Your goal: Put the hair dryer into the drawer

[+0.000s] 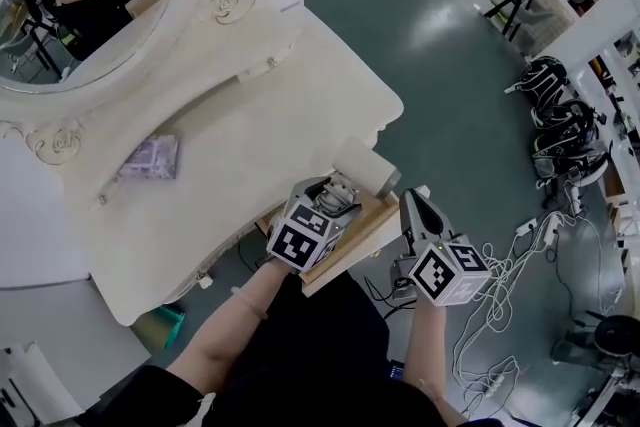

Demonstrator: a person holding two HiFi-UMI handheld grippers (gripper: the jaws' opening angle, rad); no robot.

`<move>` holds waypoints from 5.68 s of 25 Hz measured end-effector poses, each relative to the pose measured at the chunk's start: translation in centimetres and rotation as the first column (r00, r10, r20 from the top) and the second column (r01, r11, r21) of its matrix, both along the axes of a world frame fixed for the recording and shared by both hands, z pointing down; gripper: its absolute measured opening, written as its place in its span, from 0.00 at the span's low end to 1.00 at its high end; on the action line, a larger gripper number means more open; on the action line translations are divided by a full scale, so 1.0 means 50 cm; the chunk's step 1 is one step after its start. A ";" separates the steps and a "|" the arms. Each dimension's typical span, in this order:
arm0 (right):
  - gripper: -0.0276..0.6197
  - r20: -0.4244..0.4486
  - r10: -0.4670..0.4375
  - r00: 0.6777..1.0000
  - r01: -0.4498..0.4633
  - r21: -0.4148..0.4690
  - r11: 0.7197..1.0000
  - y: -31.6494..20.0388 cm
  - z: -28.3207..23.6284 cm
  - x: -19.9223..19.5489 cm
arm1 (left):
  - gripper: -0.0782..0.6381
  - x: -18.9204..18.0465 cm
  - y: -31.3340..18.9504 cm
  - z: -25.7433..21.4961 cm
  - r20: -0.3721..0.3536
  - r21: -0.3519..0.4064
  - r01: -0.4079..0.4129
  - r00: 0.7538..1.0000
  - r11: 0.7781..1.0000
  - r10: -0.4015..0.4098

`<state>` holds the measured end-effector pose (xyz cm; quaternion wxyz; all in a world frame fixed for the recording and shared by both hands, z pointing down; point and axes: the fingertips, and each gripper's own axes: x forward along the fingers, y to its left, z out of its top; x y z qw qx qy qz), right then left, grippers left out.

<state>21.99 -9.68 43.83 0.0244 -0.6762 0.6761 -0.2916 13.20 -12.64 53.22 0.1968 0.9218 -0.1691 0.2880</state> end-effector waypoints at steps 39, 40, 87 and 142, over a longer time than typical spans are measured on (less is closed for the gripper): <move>0.06 0.060 -0.015 0.998 0.025 -0.176 0.984 0.043 0.128 -0.034 | 0.56 0.006 0.078 0.325 0.208 -0.136 -0.079 0.972 0.988 0.107; 0.06 0.067 -0.016 0.998 0.028 -0.180 0.983 0.043 0.132 -0.036 | 0.56 0.007 0.075 0.330 0.217 -0.132 -0.079 0.970 0.988 0.106; 0.06 0.046 -0.138 0.989 0.142 -0.088 0.986 -0.025 0.116 -0.065 | 0.61 -0.060 0.058 0.167 0.107 -0.019 0.067 0.992 0.998 -0.065; 0.07 -0.030 -0.213 0.977 0.215 0.115 0.970 -0.062 0.014 -0.139 | 0.13 -0.123 0.049 -0.077 -0.179 -0.022 0.214 0.960 0.977 -0.214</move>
